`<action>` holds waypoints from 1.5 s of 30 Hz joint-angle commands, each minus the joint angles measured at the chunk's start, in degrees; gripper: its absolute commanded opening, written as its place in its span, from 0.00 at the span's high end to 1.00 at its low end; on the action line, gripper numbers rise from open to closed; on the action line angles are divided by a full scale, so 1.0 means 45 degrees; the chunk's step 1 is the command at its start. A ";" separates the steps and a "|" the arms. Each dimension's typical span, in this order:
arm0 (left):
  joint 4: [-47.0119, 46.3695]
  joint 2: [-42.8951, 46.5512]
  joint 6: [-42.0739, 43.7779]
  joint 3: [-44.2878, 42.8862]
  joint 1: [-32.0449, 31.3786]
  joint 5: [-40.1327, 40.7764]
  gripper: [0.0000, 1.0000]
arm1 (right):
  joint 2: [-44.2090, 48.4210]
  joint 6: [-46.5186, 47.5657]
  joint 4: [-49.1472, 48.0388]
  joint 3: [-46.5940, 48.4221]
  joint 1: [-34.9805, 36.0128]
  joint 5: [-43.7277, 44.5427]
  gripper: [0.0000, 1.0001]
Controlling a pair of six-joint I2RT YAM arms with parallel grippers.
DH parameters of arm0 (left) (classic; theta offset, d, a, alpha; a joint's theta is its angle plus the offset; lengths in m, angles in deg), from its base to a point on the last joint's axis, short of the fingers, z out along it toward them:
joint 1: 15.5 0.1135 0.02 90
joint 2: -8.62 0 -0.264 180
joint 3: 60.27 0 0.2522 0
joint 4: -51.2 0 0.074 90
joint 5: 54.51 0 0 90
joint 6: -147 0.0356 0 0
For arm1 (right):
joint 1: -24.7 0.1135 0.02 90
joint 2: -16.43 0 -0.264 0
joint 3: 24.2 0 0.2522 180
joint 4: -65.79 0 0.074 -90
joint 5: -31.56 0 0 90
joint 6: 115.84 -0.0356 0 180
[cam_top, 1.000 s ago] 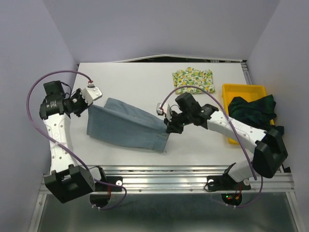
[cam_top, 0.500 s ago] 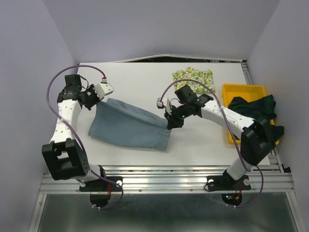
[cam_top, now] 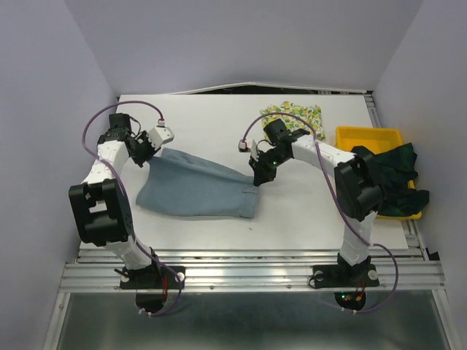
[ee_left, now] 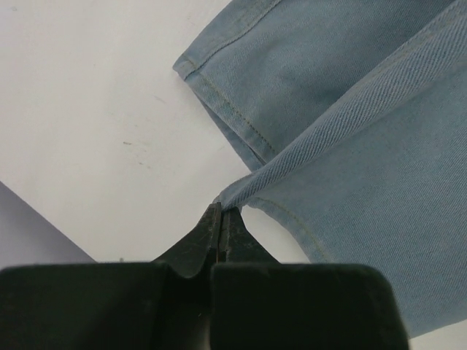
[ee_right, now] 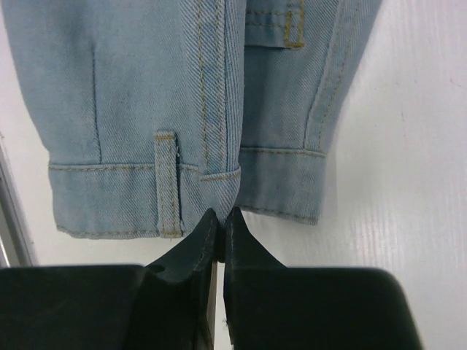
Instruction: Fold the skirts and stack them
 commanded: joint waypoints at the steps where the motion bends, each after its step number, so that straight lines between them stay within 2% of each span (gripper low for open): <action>1: -0.0871 -0.0624 -0.0255 -0.0952 -0.0005 0.0407 1.00 | -0.0812 0.0677 0.0736 0.0991 -0.0586 -0.0126 0.99; 8: -0.1457 -0.2110 -0.0685 -0.1246 -0.0220 0.0720 1.00 | -0.2219 0.0600 0.0580 0.1851 -0.0842 -0.0243 0.97; 11: -0.1594 -0.2813 -0.1074 -0.1480 -0.0357 0.0817 0.99 | -0.2825 0.0074 0.0540 0.2240 -0.0959 -0.0224 0.89; 12: -0.1594 -0.2970 -0.1192 -0.1539 -0.0396 0.0972 0.94 | -0.2942 -0.0044 0.0521 0.2358 -0.0959 -0.0204 0.87; 13: -0.1729 -0.3107 -0.1348 -0.1636 -0.0415 0.1032 0.78 | -0.3020 -0.0104 0.0540 0.2437 -0.0959 -0.0146 0.87; 14: -0.1769 -0.3108 -0.1504 -0.1714 -0.0415 0.1071 0.71 | -0.3021 -0.0297 0.0521 0.2496 -0.0959 -0.0165 0.87; 15: -0.1770 -0.3050 -0.1834 -0.1966 -0.0415 0.1168 0.56 | -0.2982 -0.0435 0.0424 0.2554 -0.0959 -0.0145 0.87; 18: -0.1304 -0.2465 -0.2596 -0.2882 -0.0318 0.0898 0.48 | -0.2904 -0.0904 0.0287 0.2496 -0.0959 0.0069 0.87; 19: -0.0721 -0.2077 -0.2812 -0.3119 -0.0279 0.0838 0.41 | -0.2981 -0.1002 0.0248 0.2361 -0.0959 0.0302 0.87; 20: -0.0367 -0.1841 -0.2969 -0.3276 -0.0279 0.0837 0.41 | -0.3001 -0.1157 0.0247 0.2244 -0.0959 0.0401 0.88; 21: 0.0255 -0.1258 -0.3164 -0.3335 -0.0279 0.0663 0.31 | -0.3040 -0.1236 0.0189 0.1991 -0.0959 0.0518 0.89; 25: 0.0846 0.0677 -0.3361 -0.1894 -0.0279 0.0778 0.31 | -0.3216 -0.2036 -0.0202 0.1288 -0.0959 0.0715 0.91; 27: 0.1158 0.1283 -0.3381 -0.1191 -0.0298 0.1031 0.31 | -0.3255 -0.2583 -0.0222 0.1149 -0.0959 0.0558 0.88; 31: 0.2582 0.2436 -0.3614 0.0623 -0.0298 0.1033 0.42 | -0.2614 -0.3404 -0.0494 0.0740 -0.0959 0.0382 0.91; 34: 0.2879 0.2556 -0.4083 0.1681 -0.0337 0.0915 0.46 | -0.2455 -0.3620 -0.0593 0.0018 -0.0959 0.0460 0.95; 39: 0.2157 0.1446 -0.5078 0.2172 -0.0532 0.1189 0.53 | -0.2611 -0.3795 -0.0553 -0.0842 -0.0375 0.0733 0.98; 45: 0.1513 -0.1717 -0.6582 0.0322 -0.0767 0.1383 0.58 | -0.2260 -0.4594 -0.0943 -0.1975 0.0698 0.0227 0.98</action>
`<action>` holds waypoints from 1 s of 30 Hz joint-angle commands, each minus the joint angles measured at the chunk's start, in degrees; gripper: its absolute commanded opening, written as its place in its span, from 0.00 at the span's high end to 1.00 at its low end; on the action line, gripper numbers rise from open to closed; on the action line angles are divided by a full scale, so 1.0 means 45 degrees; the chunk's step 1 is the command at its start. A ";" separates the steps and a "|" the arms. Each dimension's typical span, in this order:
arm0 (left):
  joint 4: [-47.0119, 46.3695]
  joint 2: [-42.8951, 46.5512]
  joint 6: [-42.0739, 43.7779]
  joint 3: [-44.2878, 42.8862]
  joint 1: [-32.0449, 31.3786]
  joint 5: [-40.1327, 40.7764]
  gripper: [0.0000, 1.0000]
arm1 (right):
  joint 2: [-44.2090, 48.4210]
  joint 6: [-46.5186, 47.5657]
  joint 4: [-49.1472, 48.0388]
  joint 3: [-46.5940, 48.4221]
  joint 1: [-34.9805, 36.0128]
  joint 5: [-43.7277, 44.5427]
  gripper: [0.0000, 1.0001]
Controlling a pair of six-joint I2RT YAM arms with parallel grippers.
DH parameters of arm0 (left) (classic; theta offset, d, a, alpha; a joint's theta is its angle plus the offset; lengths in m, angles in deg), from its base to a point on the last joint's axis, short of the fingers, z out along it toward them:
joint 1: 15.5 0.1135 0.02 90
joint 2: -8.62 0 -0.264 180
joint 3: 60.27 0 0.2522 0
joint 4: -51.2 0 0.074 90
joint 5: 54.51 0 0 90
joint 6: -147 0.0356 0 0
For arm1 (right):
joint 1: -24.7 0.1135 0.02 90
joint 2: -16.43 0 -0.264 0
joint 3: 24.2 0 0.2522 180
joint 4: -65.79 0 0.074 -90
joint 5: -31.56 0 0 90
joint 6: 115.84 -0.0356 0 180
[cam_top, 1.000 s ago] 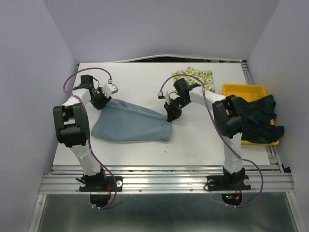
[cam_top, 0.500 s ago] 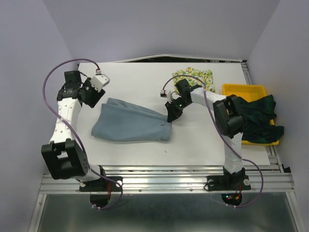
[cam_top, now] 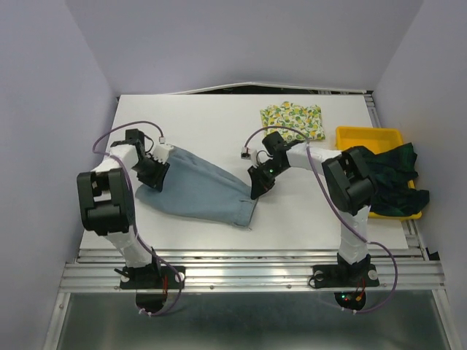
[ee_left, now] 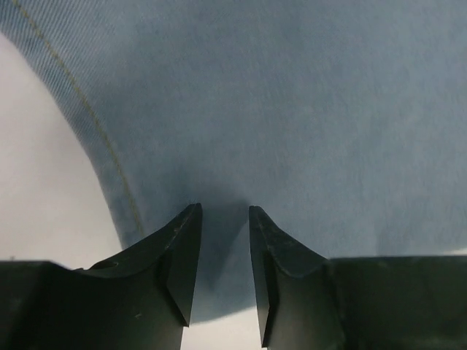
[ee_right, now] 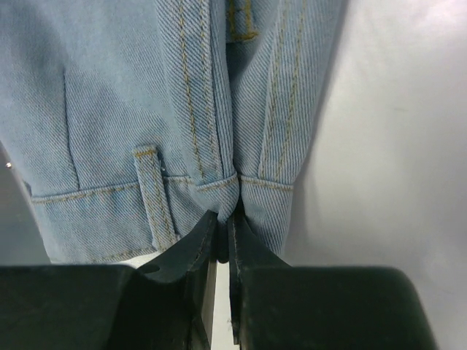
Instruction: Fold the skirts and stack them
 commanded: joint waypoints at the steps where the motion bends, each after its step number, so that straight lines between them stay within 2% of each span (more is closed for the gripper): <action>1: -0.0596 -0.1907 -0.1444 -0.1634 -0.0126 0.0131 0.59 | -0.0244 -0.0603 0.0416 -0.1475 0.1279 0.0479 0.97; 5: -0.0637 -0.4079 -0.1836 -0.3840 -0.0360 0.0306 0.60 | -0.0204 -0.1657 -0.0266 -0.1809 0.2333 -0.0223 0.96; 8: -0.0305 -0.5837 -0.1857 -0.6261 -0.0789 0.0521 0.61 | -0.0205 -0.3060 -0.1125 -0.1732 0.3192 -0.0983 0.85; 9: -0.0207 -0.6286 -0.1799 -0.7659 -0.1003 0.0638 0.61 | -0.0146 -0.3298 -0.1572 -0.1499 0.3407 -0.1220 0.77; 11: 0.0008 -0.7497 -0.1584 -0.9053 -0.1258 0.0833 0.60 | 0.0048 -0.3727 -0.1888 -0.1031 0.3780 -0.1786 0.62; 12: -0.0050 -0.7830 -0.1409 -0.9717 -0.1355 0.1105 0.59 | 0.0146 -0.4174 -0.2083 -0.0487 0.3896 -0.2272 0.49; 13: -0.0089 -0.8355 -0.1330 -1.0961 -0.1492 0.1146 0.55 | 0.0302 -0.4295 -0.2084 -0.0172 0.3898 -0.2412 0.46; 17: -0.0672 -0.8635 -0.1817 -1.3432 -0.1513 0.0952 0.41 | 0.1004 -0.4764 -0.2026 0.0689 0.3158 -0.2179 0.43; 21: -0.1749 -0.7134 -0.2188 -1.3455 -0.1513 0.0272 0.36 | 0.1670 -0.5408 -0.2201 0.0477 0.1772 -0.1947 0.46; 23: -0.1536 -0.6098 -0.2287 -1.2929 -0.1513 0.0151 0.36 | 0.1690 -0.5332 -0.2241 0.0010 0.1633 -0.0704 0.48; 24: -0.1399 -0.5728 -0.2325 -1.2560 -0.1996 0.0344 0.36 | 0.1671 -0.5389 -0.2415 -0.0186 0.1632 -0.0366 0.48; 27: -0.1106 -0.4126 -0.2987 -1.0239 -0.2526 0.1336 0.38 | 0.1378 -0.6266 -0.3351 -0.0890 0.1632 -0.0050 0.52; 29: -0.0775 -0.3249 -0.3863 -0.8266 -0.2742 0.1886 0.45 | 0.0912 -0.6754 -0.3859 -0.0989 0.1632 -0.0205 0.55; 30: -0.0696 -0.3012 -0.4101 -0.7582 -0.2859 0.2295 0.52 | 0.0735 -0.6854 -0.3959 -0.0931 0.1632 -0.0206 0.57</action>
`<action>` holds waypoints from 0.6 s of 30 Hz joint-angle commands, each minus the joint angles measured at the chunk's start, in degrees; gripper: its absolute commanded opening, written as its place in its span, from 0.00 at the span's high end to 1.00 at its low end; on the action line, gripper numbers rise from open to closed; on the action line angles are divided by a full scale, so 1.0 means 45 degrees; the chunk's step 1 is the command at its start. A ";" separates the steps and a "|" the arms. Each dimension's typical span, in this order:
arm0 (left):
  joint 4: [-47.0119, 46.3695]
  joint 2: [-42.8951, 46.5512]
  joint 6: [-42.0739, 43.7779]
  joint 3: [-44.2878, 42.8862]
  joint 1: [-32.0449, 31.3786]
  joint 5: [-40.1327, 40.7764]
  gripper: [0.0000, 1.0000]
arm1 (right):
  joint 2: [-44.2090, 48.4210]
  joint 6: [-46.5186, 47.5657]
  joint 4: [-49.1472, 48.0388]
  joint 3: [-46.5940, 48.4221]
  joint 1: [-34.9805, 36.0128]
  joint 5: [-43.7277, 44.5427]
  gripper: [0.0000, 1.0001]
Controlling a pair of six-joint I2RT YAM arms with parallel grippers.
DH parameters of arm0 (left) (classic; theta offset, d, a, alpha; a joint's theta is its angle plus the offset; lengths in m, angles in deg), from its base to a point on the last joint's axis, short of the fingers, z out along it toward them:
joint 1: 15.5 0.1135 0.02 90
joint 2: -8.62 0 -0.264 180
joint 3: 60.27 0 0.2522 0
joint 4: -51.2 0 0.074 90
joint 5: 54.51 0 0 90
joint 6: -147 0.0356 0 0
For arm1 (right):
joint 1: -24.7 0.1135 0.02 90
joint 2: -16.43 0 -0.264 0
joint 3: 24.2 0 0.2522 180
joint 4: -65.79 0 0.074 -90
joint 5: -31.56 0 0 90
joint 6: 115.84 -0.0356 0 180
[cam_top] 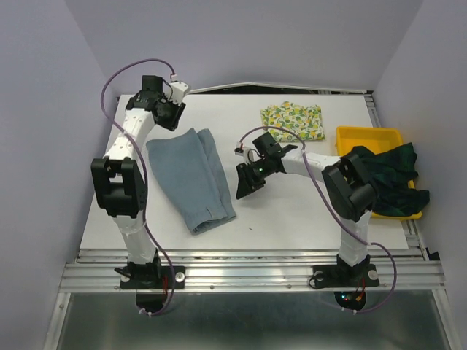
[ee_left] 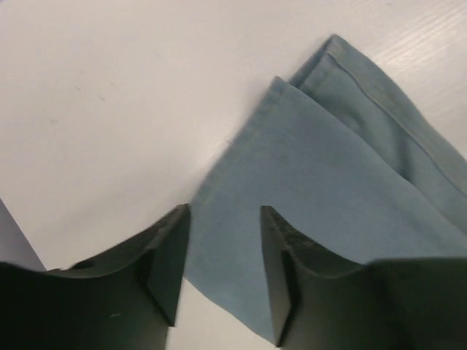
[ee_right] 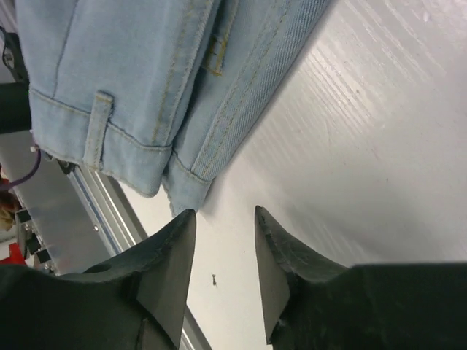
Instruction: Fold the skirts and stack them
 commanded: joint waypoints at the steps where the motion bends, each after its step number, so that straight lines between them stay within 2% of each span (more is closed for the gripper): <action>1: 0.0869 0.1624 -0.1528 0.2680 -0.0665 0.1109 0.57 | -0.0650 -0.1118 -0.1273 -0.0173 0.0321 0.0328 0.58; 4: 0.0774 0.2462 -0.1765 0.5779 -0.0723 0.0934 0.72 | -0.1139 -0.1449 -0.1547 -0.0133 0.0437 0.0503 0.61; 8: 0.0050 0.2720 -0.1628 0.7606 -0.0840 0.1012 0.77 | -0.1472 -0.1860 -0.2074 -0.0504 0.0864 0.0348 0.64; 12: -0.0340 0.2096 -0.1628 0.7608 -0.0919 0.1148 0.82 | -0.1609 -0.2718 -0.2892 -0.1303 0.1256 0.0270 0.69; 14: -0.0652 0.1316 -0.1588 0.7005 -0.0938 0.1576 0.86 | -0.1667 -0.3440 -0.3771 -0.1696 0.1686 0.0250 0.71; 18: -0.0479 -0.0772 -0.1433 0.4412 -0.0938 0.2163 0.90 | -0.1979 -0.4085 -0.4749 -0.2049 0.2818 0.0289 0.76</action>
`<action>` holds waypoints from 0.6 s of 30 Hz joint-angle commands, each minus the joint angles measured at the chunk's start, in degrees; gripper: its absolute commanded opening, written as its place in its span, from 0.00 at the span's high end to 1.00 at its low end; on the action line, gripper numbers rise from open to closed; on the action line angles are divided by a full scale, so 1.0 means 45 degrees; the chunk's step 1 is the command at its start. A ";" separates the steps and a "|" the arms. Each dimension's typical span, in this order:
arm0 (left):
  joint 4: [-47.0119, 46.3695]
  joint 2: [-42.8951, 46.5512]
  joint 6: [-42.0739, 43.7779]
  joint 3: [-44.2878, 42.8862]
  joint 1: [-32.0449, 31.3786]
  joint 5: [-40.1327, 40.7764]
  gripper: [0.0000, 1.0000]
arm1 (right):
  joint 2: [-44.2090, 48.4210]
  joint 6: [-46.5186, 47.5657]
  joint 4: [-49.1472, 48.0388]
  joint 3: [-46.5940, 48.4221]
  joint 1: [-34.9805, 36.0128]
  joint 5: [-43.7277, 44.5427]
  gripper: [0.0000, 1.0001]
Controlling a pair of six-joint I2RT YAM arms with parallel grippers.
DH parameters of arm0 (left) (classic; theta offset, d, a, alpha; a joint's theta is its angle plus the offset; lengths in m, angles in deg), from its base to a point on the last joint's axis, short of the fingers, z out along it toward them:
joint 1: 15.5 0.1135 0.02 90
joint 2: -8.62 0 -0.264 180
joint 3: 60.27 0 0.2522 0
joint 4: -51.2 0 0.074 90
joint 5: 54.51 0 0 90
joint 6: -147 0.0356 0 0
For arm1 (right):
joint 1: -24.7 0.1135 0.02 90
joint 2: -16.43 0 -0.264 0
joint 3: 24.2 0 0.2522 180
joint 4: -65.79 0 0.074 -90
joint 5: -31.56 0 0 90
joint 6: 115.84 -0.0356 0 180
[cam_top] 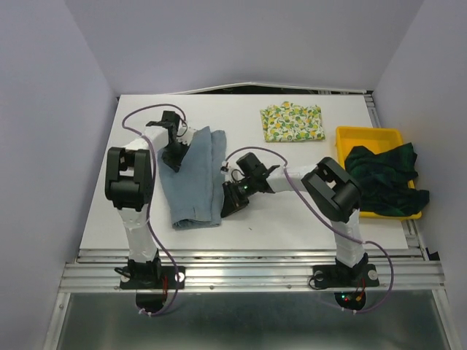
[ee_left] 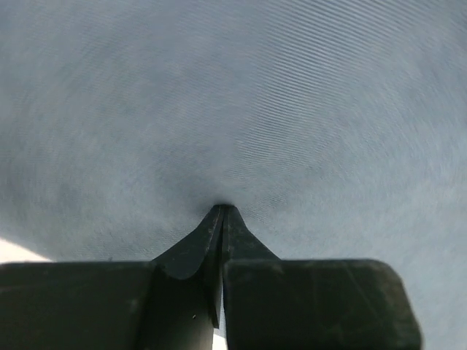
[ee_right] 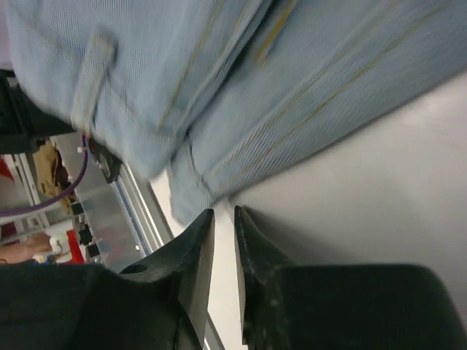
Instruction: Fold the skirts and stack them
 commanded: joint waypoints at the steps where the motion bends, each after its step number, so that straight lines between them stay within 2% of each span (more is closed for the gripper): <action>1: -0.0809 -0.2327 0.0185 -0.3157 0.0004 0.0789 0.90 | -0.0858 -0.0876 -0.0976 -0.0270 0.1667 0.0532 0.78; 3: -0.0515 -0.2996 0.0302 -0.4471 -0.0035 0.0692 0.90 | -0.1423 -0.1440 -0.1288 0.0351 0.2061 0.0338 0.78; 4: -0.0088 -0.3502 0.0322 -0.5716 -0.0074 0.0634 0.89 | -0.1754 -0.1599 -0.1580 0.0607 0.2198 0.0336 0.78; 6: 0.0227 -0.3644 0.0284 -0.6603 -0.0074 0.0497 0.88 | -0.1951 -0.1814 -0.1602 0.1174 0.2316 0.0491 0.76; 8: 0.0365 -0.3063 0.0205 -0.6861 -0.0074 0.0360 0.83 | -0.1759 -0.2087 -0.1485 0.1392 0.2083 0.0901 0.70; 9: 0.0307 -0.2633 0.0186 -0.6668 -0.0074 0.0282 0.79 | -0.1216 -0.2765 -0.1524 0.1198 0.1715 0.1251 0.63; 10: 0.0210 -0.2164 0.0186 -0.6357 -0.0074 0.0185 0.72 | -0.0882 -0.3082 -0.1543 0.0964 0.1498 0.1332 0.62; 11: -0.0062 -0.1019 0.0166 -0.5483 -0.0074 0.0145 0.68 | -0.0569 -0.3375 -0.1563 0.0459 0.1129 0.1526 0.61; 12: -0.0219 -0.0350 0.0147 -0.4894 -0.0074 0.0029 0.58 | 0.0246 -0.4171 -0.1834 0.0144 0.0970 0.1740 0.60; 13: -0.0530 0.0952 0.0088 -0.3728 -0.0094 -0.0050 0.55 | 0.0660 -0.4701 -0.2126 -0.0690 0.0814 0.2052 0.59; 15: -0.0883 0.2209 -0.0029 -0.2512 -0.0191 -0.0167 0.47 | 0.1345 -0.5678 -0.3159 -0.1414 0.0695 0.2598 0.59; 18: -0.1060 0.4184 -0.0185 -0.0479 -0.0677 -0.0206 0.46 | 0.1623 -0.7064 -0.4547 -0.1462 0.0578 0.2992 0.58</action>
